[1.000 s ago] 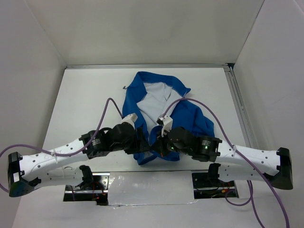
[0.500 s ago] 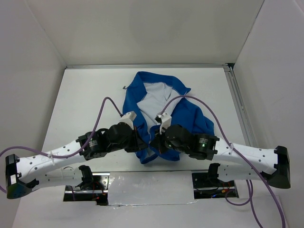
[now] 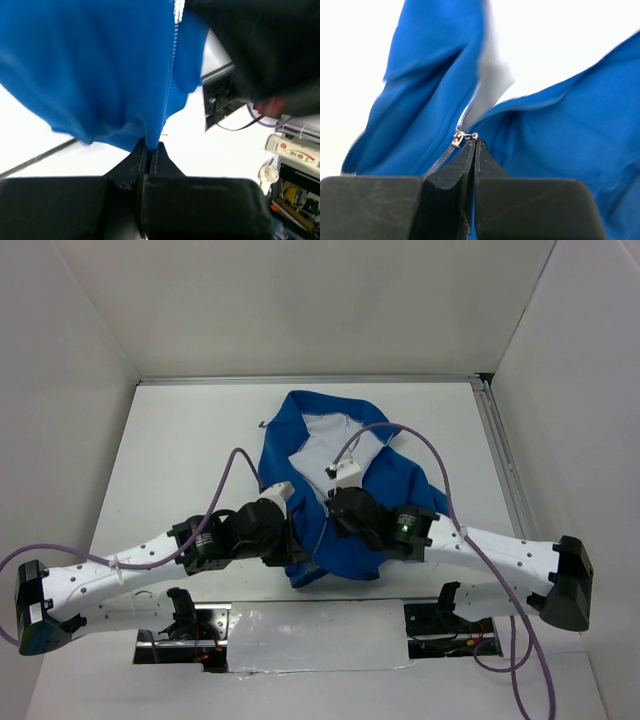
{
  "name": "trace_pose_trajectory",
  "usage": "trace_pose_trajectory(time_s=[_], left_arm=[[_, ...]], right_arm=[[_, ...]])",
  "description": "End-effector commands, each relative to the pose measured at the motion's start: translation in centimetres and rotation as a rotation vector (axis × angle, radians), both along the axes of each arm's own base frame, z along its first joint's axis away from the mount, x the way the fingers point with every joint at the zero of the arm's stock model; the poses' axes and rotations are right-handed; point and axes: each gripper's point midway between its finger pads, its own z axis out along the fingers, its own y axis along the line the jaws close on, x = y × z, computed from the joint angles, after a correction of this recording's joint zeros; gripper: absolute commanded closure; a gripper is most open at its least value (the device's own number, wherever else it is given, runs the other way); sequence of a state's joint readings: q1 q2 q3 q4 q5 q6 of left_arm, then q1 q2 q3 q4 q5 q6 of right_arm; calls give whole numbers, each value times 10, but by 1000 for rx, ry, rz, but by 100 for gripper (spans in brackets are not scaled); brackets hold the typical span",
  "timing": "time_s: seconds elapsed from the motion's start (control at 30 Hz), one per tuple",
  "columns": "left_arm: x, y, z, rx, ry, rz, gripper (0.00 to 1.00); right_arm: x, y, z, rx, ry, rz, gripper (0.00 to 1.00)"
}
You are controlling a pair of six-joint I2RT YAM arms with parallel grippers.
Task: Zip up the jacket
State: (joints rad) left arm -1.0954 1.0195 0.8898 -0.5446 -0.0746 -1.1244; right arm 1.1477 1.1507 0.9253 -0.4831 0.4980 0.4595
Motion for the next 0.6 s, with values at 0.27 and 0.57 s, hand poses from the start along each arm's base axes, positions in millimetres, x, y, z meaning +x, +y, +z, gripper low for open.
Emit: trace_pose_trajectory(time_s=[0.27,0.57], left_arm=[[-47,40,-51,98,198,-29,100],[-4,63,-77,200,187,162,100]], right_arm=[[279,-153,50,-65,-247,-764,100],[453,-201,107,23,-374,-830,100]])
